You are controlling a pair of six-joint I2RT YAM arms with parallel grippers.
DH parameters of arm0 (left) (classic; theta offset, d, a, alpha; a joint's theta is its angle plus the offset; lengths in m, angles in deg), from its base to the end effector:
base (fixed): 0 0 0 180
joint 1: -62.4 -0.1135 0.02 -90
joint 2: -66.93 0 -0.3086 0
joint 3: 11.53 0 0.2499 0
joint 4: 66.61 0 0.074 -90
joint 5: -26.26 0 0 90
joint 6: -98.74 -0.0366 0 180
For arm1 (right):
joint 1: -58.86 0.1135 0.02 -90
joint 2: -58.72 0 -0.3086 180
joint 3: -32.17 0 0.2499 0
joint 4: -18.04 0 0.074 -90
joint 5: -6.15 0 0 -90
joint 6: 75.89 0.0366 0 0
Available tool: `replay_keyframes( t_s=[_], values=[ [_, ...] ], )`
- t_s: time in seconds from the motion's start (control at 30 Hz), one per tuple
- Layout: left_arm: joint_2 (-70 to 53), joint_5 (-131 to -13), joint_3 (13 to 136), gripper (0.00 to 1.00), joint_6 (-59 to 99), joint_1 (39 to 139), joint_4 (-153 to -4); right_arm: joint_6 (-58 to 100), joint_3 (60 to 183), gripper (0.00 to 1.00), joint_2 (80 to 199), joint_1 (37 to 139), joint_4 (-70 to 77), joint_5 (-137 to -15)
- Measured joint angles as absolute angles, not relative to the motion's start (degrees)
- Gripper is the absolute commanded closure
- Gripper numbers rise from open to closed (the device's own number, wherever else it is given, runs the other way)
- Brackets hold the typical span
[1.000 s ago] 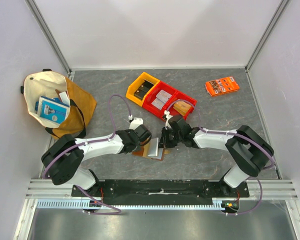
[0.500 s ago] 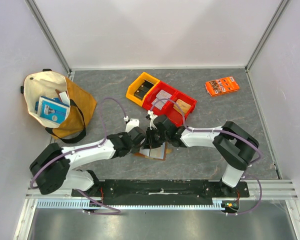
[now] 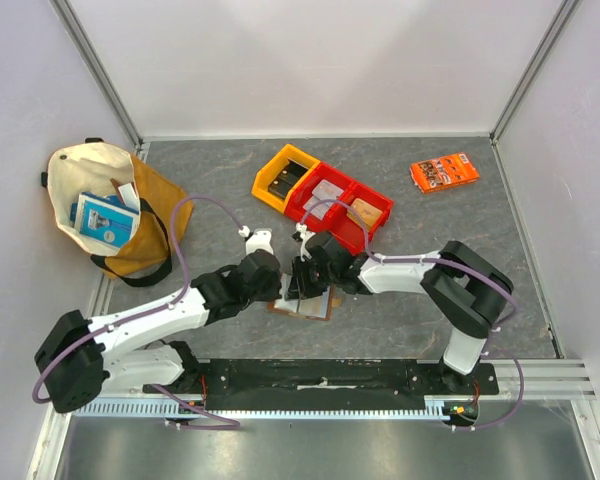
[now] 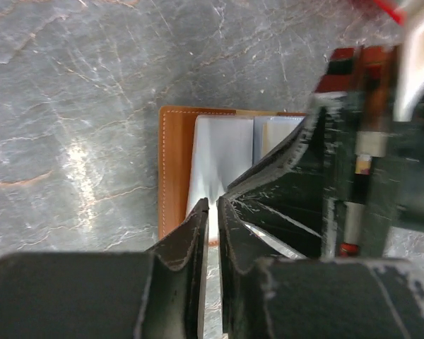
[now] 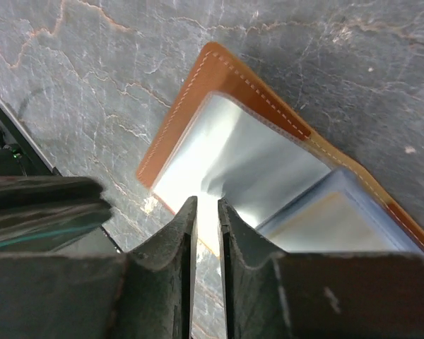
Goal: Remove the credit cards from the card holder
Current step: Open the card holder at the center of the board.
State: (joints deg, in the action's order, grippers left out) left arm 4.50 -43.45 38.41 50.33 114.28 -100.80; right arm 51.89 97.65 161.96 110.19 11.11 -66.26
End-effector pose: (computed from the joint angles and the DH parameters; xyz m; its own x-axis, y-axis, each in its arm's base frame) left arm 0.1307 -0.1460 0.2542 -0.7282 -0.0805 -0.6806 0.1439 0.9530 -0.2667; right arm 0.2198 0.2924 0.1843 -0.8855 -0.1718 -0.4317 -0.4251 0.6746 0.6035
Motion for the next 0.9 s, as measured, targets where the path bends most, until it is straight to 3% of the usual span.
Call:
replay_keyframes(
  t_s=[0.3, 0.57, 0.9],
  values=[
    [-4.38, -45.11, 38.39, 0.93, 50.30, 114.28, -96.34, 50.04, 96.19, 0.59, 147.17, 109.97, 5.18, -77.85],
    [-6.59, -45.44, 38.39, 0.93, 50.50, 114.28, -96.25, 48.92, 91.36, 0.60, 144.65, 106.80, 1.91, -82.68],
    [0.82, -45.31, 38.39, 0.87, 50.92, 114.28, -98.22, 48.53, 91.27, 0.65, 149.55, 107.13, 8.88, -73.13]
  ],
)
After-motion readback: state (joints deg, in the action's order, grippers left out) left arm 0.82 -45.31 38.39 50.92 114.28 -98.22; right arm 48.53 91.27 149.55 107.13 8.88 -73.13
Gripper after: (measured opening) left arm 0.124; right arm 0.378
